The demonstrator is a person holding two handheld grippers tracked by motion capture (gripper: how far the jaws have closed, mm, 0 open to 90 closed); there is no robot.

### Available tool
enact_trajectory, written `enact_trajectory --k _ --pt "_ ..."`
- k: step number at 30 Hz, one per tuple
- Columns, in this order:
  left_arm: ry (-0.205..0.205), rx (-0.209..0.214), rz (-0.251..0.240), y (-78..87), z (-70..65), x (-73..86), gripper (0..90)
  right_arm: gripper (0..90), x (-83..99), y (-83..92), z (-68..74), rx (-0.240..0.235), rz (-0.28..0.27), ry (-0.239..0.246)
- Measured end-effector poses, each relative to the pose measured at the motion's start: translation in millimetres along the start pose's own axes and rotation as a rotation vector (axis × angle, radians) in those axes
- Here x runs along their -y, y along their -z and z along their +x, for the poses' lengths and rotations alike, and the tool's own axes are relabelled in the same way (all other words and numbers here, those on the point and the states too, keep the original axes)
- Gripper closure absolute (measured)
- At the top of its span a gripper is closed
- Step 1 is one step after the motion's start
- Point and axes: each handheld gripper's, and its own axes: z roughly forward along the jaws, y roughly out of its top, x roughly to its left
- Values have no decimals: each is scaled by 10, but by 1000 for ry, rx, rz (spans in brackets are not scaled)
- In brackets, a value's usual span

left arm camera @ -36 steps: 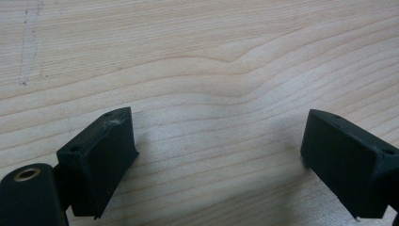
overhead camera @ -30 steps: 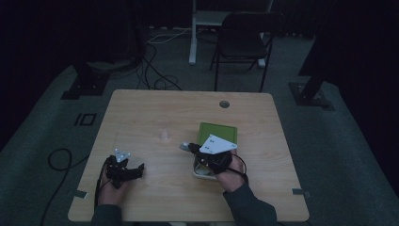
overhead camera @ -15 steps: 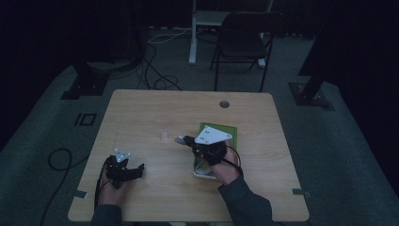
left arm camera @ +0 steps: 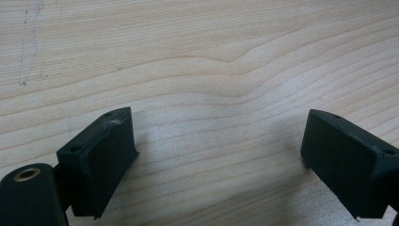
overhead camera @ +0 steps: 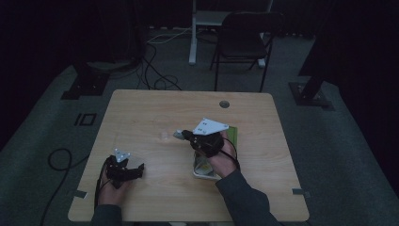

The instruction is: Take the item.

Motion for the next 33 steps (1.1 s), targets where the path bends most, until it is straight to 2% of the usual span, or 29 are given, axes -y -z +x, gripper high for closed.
enact_trajectory --k 7,33 --pt "1 1 0 0 -1 0 113 887 -58 -69 -67 -4 -5 -20" --pt "-1 1 0 0 1 0 113 893 -232 -339 -166 15 0 -48"
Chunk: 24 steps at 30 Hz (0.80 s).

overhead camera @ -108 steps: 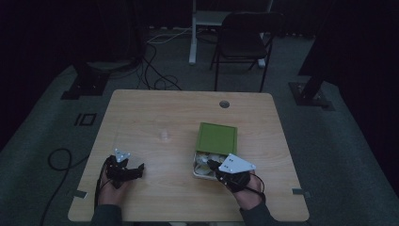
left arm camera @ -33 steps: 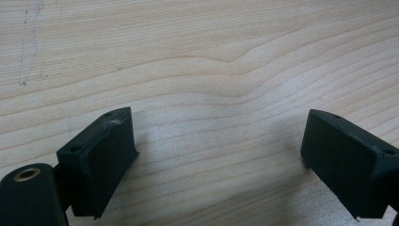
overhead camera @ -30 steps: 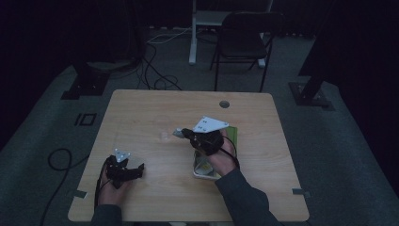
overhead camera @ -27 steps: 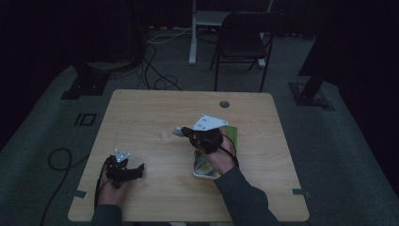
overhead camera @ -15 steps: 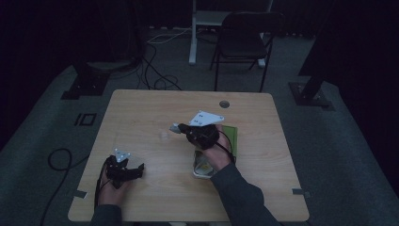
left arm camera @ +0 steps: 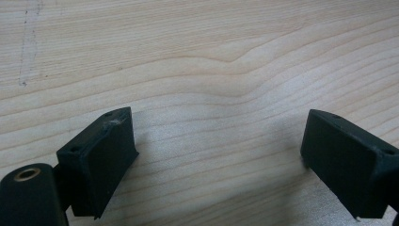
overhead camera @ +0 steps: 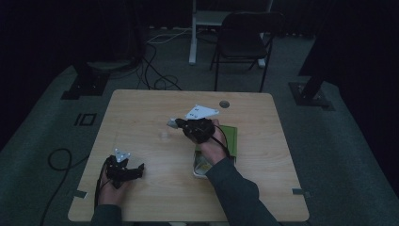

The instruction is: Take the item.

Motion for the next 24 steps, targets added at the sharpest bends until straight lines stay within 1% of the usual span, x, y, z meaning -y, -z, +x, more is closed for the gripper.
enact_trajectory --k 4,11,15,20,24 --pt "0 0 2 2 0 0 113 894 -30 -36 -13 -4 -6 -11" --pt "0 1 2 1 0 -1 113 895 -67 -89 -51 8 -8 -17" --pt "1 0 2 2 0 -1 113 895 -114 -117 -69 7 -18 -33" --pt "0 1 2 1 0 -1 113 895 -167 -163 -74 12 -15 -31" --pt "0 1 1 1 0 0 113 895 -233 -235 -74 14 -9 -31"
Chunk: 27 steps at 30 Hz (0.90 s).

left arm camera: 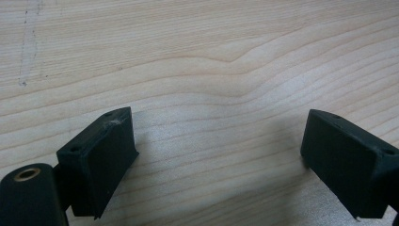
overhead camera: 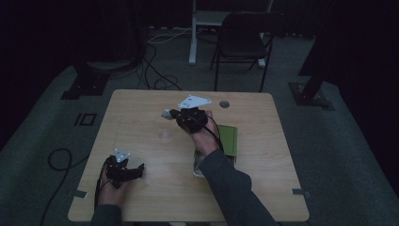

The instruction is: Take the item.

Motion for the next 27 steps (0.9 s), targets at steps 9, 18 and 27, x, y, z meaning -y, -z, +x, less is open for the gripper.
enact_trajectory --k 9,18,27 --pt "0 -1 -1 -1 0 0 113 895 -66 -104 -23 10 12 -8" --pt "-1 0 0 0 1 0 113 895 -123 -225 -19 10 25 -9" --pt "0 -1 -2 -1 0 0 113 895 -177 -349 2 16 40 -2"
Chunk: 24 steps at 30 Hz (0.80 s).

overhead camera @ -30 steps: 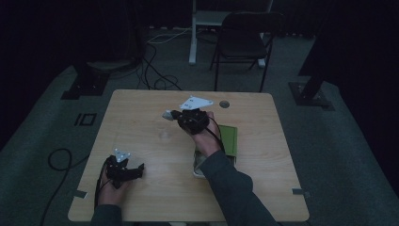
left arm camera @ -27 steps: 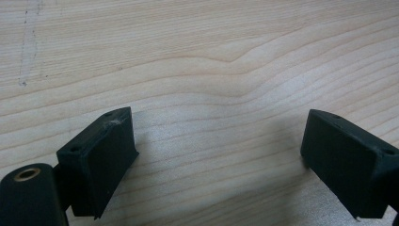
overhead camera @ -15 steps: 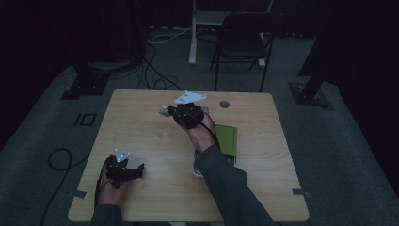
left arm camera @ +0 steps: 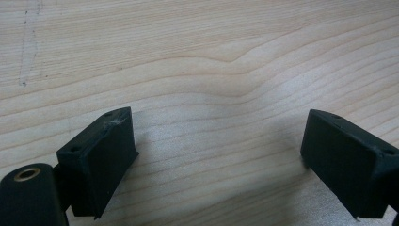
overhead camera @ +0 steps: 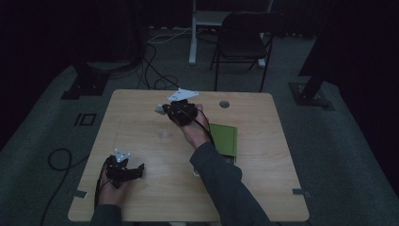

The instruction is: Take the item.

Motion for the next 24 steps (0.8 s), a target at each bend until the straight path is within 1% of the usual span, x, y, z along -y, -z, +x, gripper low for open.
enact_trajectory --k 3,11,12,13,16,24 --pt "0 -1 0 0 0 0 113 895 -8 -67 6 6 13 8" --pt "0 -1 0 0 0 0 113 895 -6 -163 8 17 32 14" --pt "0 0 0 0 0 0 113 895 -4 -176 8 22 35 14" --pt "1 -1 0 0 -1 0 113 895 0 -207 5 37 46 27" --pt "0 0 0 0 0 0 113 895 10 -254 -20 38 53 14" --pt "0 0 0 0 0 0 113 893 34 -377 -24 46 82 9"
